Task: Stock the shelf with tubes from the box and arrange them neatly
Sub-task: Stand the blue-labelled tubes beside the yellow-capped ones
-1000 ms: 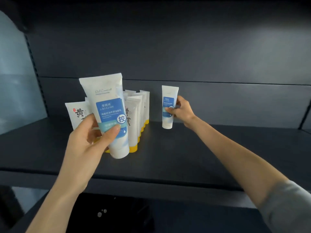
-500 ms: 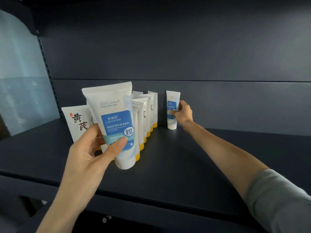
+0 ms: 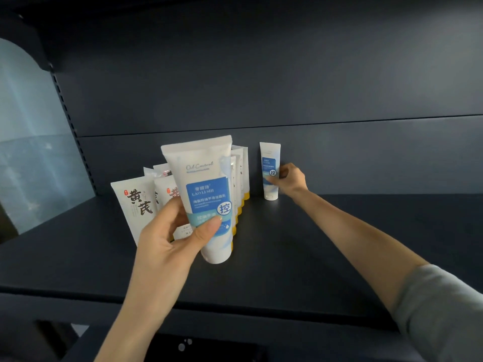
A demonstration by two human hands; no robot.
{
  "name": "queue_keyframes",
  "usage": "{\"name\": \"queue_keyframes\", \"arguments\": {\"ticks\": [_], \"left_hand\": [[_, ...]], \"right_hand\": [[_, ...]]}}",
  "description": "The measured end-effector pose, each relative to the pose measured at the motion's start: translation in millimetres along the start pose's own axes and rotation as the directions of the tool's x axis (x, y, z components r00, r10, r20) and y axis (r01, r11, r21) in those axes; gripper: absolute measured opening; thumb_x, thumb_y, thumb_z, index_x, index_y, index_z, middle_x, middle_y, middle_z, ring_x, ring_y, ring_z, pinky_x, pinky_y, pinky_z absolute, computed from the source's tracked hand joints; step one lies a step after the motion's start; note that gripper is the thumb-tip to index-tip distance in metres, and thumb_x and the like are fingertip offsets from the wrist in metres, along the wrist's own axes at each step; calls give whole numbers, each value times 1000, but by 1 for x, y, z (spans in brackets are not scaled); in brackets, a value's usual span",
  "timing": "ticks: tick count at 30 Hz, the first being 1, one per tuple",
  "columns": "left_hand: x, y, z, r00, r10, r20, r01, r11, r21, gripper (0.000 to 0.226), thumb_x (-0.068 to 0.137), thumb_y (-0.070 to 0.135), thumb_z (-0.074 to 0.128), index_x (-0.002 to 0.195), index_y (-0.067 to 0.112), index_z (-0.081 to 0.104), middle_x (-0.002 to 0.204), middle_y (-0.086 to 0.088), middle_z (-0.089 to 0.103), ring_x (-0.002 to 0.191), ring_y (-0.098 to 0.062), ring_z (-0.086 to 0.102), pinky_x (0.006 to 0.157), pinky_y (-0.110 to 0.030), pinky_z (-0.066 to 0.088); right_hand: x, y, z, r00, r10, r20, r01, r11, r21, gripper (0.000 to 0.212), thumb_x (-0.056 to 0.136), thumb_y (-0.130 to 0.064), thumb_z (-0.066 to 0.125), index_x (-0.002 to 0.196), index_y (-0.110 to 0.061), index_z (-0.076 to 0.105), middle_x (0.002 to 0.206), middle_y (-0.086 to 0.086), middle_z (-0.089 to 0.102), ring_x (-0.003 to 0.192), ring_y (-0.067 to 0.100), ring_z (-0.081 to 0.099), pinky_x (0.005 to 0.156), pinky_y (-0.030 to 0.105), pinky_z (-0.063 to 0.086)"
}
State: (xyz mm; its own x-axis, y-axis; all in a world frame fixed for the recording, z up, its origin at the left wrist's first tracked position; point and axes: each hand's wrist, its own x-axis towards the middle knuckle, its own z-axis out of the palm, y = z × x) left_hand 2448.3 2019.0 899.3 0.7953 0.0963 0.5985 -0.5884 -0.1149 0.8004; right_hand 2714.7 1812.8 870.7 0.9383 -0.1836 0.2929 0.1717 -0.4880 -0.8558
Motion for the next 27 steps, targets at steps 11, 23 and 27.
{"name": "queue_keyframes", "arguments": {"ticks": [11, 23, 27], "left_hand": [[16, -4, 29, 997, -33, 69, 41, 991, -125, 37, 72, 33, 68, 107, 30, 58, 103, 15, 70, 98, -3, 66, 77, -19, 55], [18, -10, 75, 979, -29, 202, 58, 989, -139, 27, 76, 31, 69, 102, 27, 60, 99, 11, 70, 93, -1, 66, 68, -11, 51], [16, -10, 80, 975, -20, 220, 40, 995, -90, 25, 81, 24, 69, 104, 28, 59, 101, 14, 68, 93, 0, 66, 68, -10, 52]], "right_hand": [[-82, -36, -80, 982, -131, 136, 93, 963, 254, 10, 96, -22, 55, 103, -17, 60, 105, -1, 59, 100, 13, 57, 76, 29, 57], [-219, -52, -120, 897, -298, 325, 211, 937, 278, 32, 81, -22, 69, 112, -17, 61, 110, -5, 70, 101, 10, 67, 85, 22, 53], [-219, -52, -120, 903, -302, 305, 242, 945, 219, 32, 82, -15, 71, 112, -18, 61, 108, -6, 70, 98, 9, 67, 85, 22, 54]]}}
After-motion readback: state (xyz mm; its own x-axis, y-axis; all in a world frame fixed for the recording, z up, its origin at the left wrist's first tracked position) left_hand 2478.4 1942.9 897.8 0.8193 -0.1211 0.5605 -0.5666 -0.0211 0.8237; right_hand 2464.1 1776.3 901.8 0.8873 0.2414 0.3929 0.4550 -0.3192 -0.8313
